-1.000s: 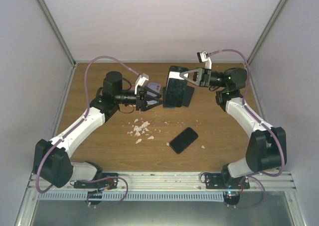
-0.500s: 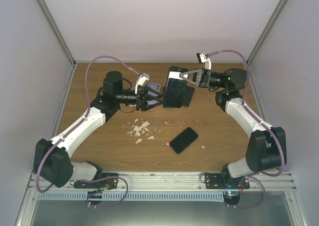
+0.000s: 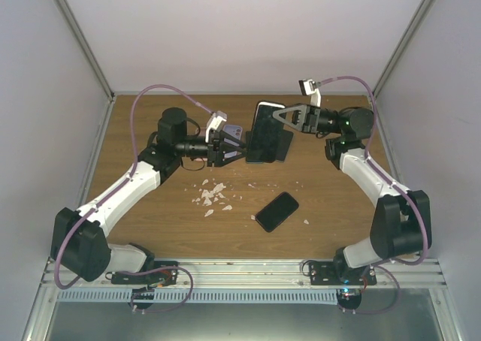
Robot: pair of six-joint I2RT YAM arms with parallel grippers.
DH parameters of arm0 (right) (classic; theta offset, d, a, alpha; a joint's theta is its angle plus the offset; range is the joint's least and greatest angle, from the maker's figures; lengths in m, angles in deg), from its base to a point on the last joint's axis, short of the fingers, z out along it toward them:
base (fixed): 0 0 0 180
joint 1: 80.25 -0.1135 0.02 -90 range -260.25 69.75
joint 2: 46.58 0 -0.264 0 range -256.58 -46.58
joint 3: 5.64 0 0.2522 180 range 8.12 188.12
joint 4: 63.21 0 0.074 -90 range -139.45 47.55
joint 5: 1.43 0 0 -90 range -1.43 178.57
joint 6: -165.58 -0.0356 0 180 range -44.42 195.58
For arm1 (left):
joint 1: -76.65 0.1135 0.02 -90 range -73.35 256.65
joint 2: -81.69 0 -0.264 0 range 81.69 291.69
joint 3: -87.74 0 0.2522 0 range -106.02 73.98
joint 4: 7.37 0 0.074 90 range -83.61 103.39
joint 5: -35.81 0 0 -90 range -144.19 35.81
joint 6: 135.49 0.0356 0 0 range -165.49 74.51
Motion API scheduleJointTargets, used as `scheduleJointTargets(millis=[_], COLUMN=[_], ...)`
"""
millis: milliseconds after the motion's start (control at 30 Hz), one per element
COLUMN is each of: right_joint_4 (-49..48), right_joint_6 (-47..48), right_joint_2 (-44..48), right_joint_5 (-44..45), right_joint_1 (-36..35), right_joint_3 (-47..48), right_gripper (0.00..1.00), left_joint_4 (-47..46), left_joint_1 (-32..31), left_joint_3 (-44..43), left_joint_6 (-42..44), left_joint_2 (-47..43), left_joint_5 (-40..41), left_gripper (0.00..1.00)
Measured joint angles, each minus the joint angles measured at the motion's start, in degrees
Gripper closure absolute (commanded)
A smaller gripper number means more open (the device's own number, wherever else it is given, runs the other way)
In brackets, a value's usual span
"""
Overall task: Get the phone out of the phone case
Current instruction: Remove the phone case from the phone.
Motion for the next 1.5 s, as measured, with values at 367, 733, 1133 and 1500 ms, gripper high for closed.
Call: scheduleJointTargets(millis=[367,733,1133,1500], right_joint_4=[-9.05,-13.97,-13.97,-11.1], right_joint_6=[-5.01,-7.91,-9.2,-7.08], right_joint_2=[-1.29,-1.84,-1.9,-4.81], right_joint_5=[0.61,3.85,11.19,19.1], right_joint_1=[0.17,-1.66,-3.3,-3.28], right_joint_3=[-1.11,-2.64,-7.8,-8.5], right_gripper=[1.0,1.0,1.0,1.0], left_joint_4=[3.3,2.27,-0.57,9.11], left_joint_1=[-0.46,-0.46,-0.46,-1.22], left_joint_3=[-0.68,-1.77,-2.82,-9.7], left_joint_6=[1.92,-0.35,-6.23,-4.33], left_joint_2=[0.2,2.23,4.83,8.37], left_joint_5=[4.7,-1.68,-6.1,7.43], left_gripper=[0.59,0.62,0.66,0.71])
